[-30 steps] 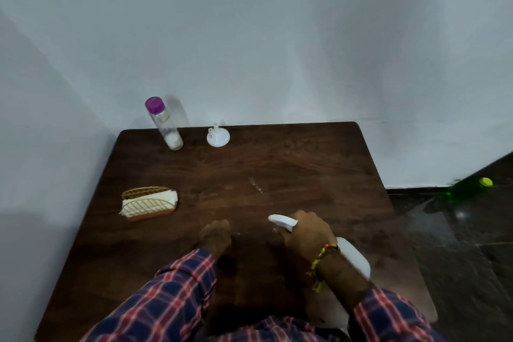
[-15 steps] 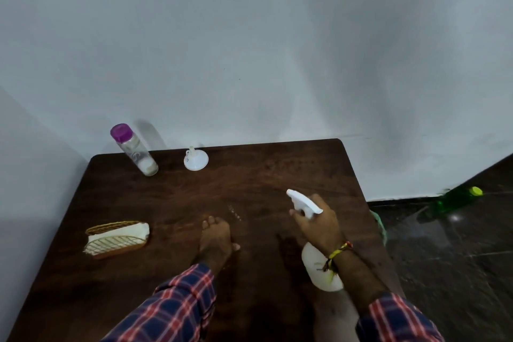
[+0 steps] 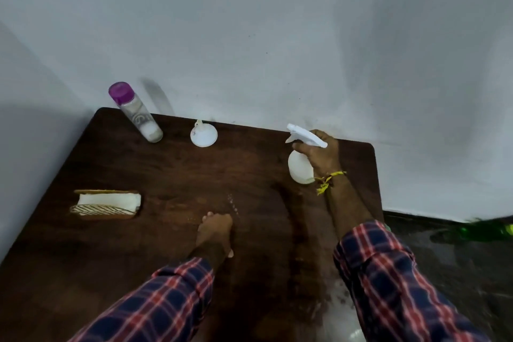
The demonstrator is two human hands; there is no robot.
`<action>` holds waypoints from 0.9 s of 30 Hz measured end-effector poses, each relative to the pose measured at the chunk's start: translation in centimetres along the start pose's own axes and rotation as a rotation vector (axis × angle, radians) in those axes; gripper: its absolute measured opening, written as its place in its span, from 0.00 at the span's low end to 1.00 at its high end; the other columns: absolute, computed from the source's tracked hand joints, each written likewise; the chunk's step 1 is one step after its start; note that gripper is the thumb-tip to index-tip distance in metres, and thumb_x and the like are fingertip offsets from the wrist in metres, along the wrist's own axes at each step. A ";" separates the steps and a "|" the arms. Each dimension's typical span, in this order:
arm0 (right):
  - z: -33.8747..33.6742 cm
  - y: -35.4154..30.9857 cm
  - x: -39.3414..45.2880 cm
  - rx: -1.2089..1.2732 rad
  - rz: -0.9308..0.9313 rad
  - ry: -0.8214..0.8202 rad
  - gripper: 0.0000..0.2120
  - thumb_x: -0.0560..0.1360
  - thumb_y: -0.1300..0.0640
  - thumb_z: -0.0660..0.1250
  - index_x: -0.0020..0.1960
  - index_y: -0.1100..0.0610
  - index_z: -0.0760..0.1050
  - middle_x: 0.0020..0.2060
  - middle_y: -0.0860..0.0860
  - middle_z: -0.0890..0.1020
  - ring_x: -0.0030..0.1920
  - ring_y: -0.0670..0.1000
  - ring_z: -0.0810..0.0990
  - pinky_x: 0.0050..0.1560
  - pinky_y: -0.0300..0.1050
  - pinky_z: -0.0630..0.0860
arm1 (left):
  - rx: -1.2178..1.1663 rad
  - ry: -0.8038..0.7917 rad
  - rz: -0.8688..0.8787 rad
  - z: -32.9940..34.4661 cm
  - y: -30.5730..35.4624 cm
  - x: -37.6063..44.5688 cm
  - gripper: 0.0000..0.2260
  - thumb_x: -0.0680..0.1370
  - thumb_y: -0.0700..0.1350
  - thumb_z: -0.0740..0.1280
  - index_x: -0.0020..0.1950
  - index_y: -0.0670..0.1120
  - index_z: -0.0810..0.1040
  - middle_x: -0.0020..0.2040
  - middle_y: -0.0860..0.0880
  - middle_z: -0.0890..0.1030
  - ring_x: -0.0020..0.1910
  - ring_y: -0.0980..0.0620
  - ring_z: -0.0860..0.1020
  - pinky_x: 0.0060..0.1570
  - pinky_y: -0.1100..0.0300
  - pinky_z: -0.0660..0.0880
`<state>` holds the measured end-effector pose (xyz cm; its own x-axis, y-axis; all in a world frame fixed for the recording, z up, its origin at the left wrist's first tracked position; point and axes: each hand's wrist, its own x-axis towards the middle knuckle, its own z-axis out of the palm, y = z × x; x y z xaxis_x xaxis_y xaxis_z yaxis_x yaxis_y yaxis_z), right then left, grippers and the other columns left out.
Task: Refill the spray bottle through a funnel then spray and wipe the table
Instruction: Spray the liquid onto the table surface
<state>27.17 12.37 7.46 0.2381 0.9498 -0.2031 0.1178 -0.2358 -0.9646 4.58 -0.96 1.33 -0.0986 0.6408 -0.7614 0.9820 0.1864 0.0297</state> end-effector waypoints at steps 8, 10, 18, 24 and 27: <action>1.8 0.1 4.9 -0.068 -0.044 -0.086 0.16 0.64 0.63 0.80 0.49 0.63 0.80 0.41 0.51 0.80 0.38 0.44 0.78 0.37 0.33 0.73 | 0.021 -0.073 0.005 -1.1 0.5 0.5 0.36 0.68 0.43 0.78 0.72 0.42 0.65 0.75 0.38 0.63 0.77 0.38 0.57 0.73 0.45 0.61; 2.3 1.0 4.8 -0.116 -0.062 0.026 0.20 0.61 0.58 0.82 0.48 0.59 0.76 0.42 0.50 0.79 0.40 0.47 0.78 0.39 0.35 0.74 | 0.022 -0.079 0.000 -1.0 0.5 0.6 0.36 0.69 0.43 0.78 0.73 0.42 0.65 0.76 0.38 0.63 0.77 0.38 0.56 0.73 0.45 0.60; 2.1 2.9 4.1 -0.184 -0.243 0.241 0.14 0.63 0.57 0.80 0.44 0.60 0.81 0.37 0.49 0.81 0.38 0.48 0.77 0.34 0.26 0.67 | 0.017 -0.073 -0.002 -0.6 0.3 0.5 0.36 0.69 0.44 0.78 0.72 0.41 0.65 0.76 0.39 0.62 0.77 0.39 0.55 0.74 0.45 0.59; 0.4 3.1 5.8 -0.335 -0.297 0.045 0.10 0.70 0.62 0.74 0.50 0.61 0.78 0.42 0.52 0.82 0.43 0.49 0.78 0.42 0.39 0.73 | 0.031 -0.059 -0.008 -0.9 0.6 0.2 0.34 0.67 0.43 0.79 0.70 0.41 0.67 0.73 0.39 0.66 0.75 0.39 0.61 0.72 0.46 0.64; 0.2 2.8 6.1 -0.337 -0.307 -0.041 0.13 0.71 0.63 0.72 0.55 0.60 0.79 0.49 0.54 0.83 0.49 0.51 0.78 0.51 0.43 0.76 | 0.025 -0.069 -0.019 -1.0 0.7 0.3 0.35 0.68 0.43 0.78 0.71 0.42 0.67 0.74 0.39 0.66 0.75 0.39 0.61 0.72 0.46 0.64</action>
<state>28.71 17.53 3.51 0.1053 0.9919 0.0708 0.4858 0.0108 -0.8740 5.04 0.05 1.76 -0.1066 0.5846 -0.8043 0.9839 0.1787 -0.0005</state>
